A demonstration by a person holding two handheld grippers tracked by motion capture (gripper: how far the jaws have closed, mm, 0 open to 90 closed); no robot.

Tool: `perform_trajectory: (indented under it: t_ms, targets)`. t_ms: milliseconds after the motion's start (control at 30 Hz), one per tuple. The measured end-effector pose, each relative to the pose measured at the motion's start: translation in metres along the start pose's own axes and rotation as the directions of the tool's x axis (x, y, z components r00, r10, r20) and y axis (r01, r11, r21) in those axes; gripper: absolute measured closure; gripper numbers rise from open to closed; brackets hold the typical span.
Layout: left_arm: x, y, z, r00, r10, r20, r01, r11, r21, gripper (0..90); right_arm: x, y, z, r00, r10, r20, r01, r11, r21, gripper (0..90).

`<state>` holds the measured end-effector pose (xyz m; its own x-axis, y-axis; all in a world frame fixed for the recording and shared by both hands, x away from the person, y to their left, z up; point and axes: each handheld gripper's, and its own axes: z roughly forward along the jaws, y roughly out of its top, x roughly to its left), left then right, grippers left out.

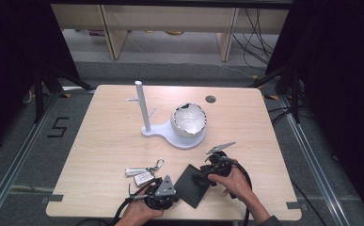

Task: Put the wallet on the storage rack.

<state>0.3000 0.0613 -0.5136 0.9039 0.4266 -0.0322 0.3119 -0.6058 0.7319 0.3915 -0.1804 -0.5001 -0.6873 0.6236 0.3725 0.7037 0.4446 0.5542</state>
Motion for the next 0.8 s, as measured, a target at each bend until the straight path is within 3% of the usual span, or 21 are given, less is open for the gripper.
perform_trajectory:
  t_ms: [67, 100, 167, 233, 267, 333, 400, 467, 633, 667, 767, 800]
  targets:
    - [0.0, 0.0, 0.001, 0.9999, -0.007, -0.009, 0.008, 0.9999, 0.008, 89.1, 0.001, -0.001, 0.001, 0.9994, 0.026, -0.024, -0.026, 1.0, 0.0, 41.7]
    - [0.0, 0.0, 0.0, 0.9999, 0.007, -0.007, -0.007, 1.0, 0.005, 89.2, 0.002, -0.001, 0.001, 0.9987, 0.043, -0.027, -0.043, 0.999, -0.002, 42.2]
    - [0.0, -0.001, 0.001, 1.0, -0.005, -0.005, 0.005, 1.0, 0.0, 89.2, 0.001, 0.0, 0.001, 0.9988, 0.042, -0.024, -0.042, 0.999, -0.001, 42.1]
    - [0.0, -0.001, 0.001, 1.0, 0.001, 0.005, -0.001, 1.0, 0.001, 89.3, -0.001, 0.0, 0.0, 0.9951, 0.09, -0.041, -0.09, 0.996, 0.001, 44.7]
    - [-0.001, -0.001, 0.001, 0.9999, -0.012, -0.012, 0.012, 0.9999, 0.004, 89.2, -0.002, 0.0, -0.001, 0.9933, 0.108, -0.04, -0.108, 0.994, 0.006, 45.3]
    - [-0.001, -0.001, 0.0, 0.9999, 0.009, -0.013, -0.009, 1.0, 0.004, 89.2, -0.002, 0.001, -0.002, 0.9909, 0.119, -0.062, -0.119, 0.993, 0.011, 46.1]
    - [-0.003, -0.001, 0.002, 0.9998, -0.017, -0.007, 0.017, 0.9998, -0.014, 89.3, -0.003, 0.001, -0.003, 0.9904, 0.121, -0.067, -0.121, 0.993, 0.015, 47.6]
    - [-0.002, -0.001, 0.0, 0.9999, 0.008, -0.01, -0.008, 1.0, 0.003, 89.3, -0.004, 0.001, -0.004, 0.9896, 0.124, -0.074, -0.124, 0.992, 0.006, 48.7]
    - [-0.003, -0.001, 0.001, 0.9999, 0.0, -0.016, 0.0, 1.0, -0.005, 89.3, -0.006, 0.0, -0.005, 0.9856, 0.141, -0.093, -0.141, 0.99, 0.006, 52.2]
    - [-0.003, -0.001, 0.001, 0.9997, 0.018, -0.019, -0.018, 0.9998, 0.003, 89.2, -0.005, 0.0, -0.007, 0.979, 0.18, -0.096, -0.178, 0.984, 0.025, 52.6]
    - [-0.003, -0.001, 0.001, 0.9996, 0.016, -0.021, -0.016, 0.9999, 0.004, 89.3, -0.005, 0.0, -0.008, 0.9775, 0.184, -0.103, -0.182, 0.983, 0.031, 53.5]
    - [-0.003, -0.001, 0.001, 0.9997, 0.016, -0.018, -0.016, 0.9999, 0.005, 89.3, -0.008, 0.0, -0.008, 0.9826, 0.158, -0.098, -0.156, 0.987, 0.024, 53.4]
